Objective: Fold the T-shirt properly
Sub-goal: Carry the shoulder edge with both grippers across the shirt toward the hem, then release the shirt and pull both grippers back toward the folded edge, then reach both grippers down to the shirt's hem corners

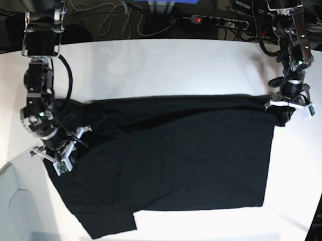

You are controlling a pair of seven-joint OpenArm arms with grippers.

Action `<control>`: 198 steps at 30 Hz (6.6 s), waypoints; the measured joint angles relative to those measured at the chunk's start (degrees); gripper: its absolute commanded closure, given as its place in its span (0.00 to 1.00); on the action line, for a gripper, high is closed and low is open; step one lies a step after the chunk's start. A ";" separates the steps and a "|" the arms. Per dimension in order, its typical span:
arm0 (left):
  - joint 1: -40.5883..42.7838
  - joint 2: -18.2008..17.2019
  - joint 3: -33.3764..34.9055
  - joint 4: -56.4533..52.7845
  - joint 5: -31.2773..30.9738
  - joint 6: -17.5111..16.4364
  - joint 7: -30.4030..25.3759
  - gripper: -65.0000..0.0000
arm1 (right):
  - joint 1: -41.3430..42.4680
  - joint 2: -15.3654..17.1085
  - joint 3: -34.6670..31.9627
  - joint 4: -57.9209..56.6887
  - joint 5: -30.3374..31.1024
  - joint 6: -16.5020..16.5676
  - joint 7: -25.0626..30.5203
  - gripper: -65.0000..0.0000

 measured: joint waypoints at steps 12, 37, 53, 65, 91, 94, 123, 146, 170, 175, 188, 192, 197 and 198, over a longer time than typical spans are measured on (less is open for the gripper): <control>-1.49 0.02 0.00 -1.68 0.02 0.00 0.17 1.00 | 2.58 0.00 0.17 -0.13 0.02 0.15 -0.42 1.00; -11.91 0.00 0.24 -8.57 0.00 0.02 0.76 1.00 | 1.29 -0.09 1.99 -0.13 0.26 0.15 -0.17 1.00; -16.87 -0.42 3.56 -13.27 4.74 -0.20 0.46 1.00 | 1.51 0.00 3.85 -2.29 0.13 0.15 0.37 1.00; -18.32 -0.83 3.52 -13.27 4.76 0.00 6.51 0.52 | 1.33 0.00 3.87 -4.98 0.00 0.17 -0.17 0.55; -6.69 1.09 1.36 -13.25 3.69 -0.66 2.29 0.49 | -13.07 -0.04 15.76 11.54 0.35 0.39 -0.13 0.42; -7.17 1.11 1.20 -14.78 3.67 -0.68 0.79 0.49 | -13.14 0.00 18.67 10.60 -0.02 0.39 -0.26 0.36; -6.97 1.40 1.27 -15.10 3.43 -0.92 1.49 1.00 | -14.49 3.26 19.28 -7.82 1.05 9.60 5.22 0.98; 9.86 1.27 -3.69 2.23 3.65 -0.72 4.44 1.00 | -27.89 2.34 29.14 16.39 0.61 18.38 -3.54 1.00; 20.92 5.75 -3.87 7.43 3.87 -0.46 4.35 1.00 | -40.09 -1.92 35.91 16.46 0.46 19.41 -2.84 1.00; 21.92 5.90 -3.87 7.43 3.87 -0.46 4.26 1.00 | -40.26 -1.42 35.76 16.46 0.48 19.43 -2.80 0.99; 22.03 6.69 -3.89 7.34 3.87 -0.46 4.26 0.93 | -40.24 -1.40 35.82 16.46 0.26 19.43 -3.08 0.53; 22.05 6.69 -3.93 7.34 4.04 -0.42 4.24 0.62 | -40.26 -1.49 35.93 17.20 0.02 19.43 -3.39 0.38; 22.12 6.71 -3.93 7.39 3.89 -0.42 4.24 0.46 | -40.26 -2.23 36.30 22.88 0.17 19.43 -3.06 0.37; 22.45 6.69 -3.93 7.78 3.91 -0.44 4.26 0.48 | -40.26 -2.82 36.83 23.69 0.52 19.43 -3.19 0.37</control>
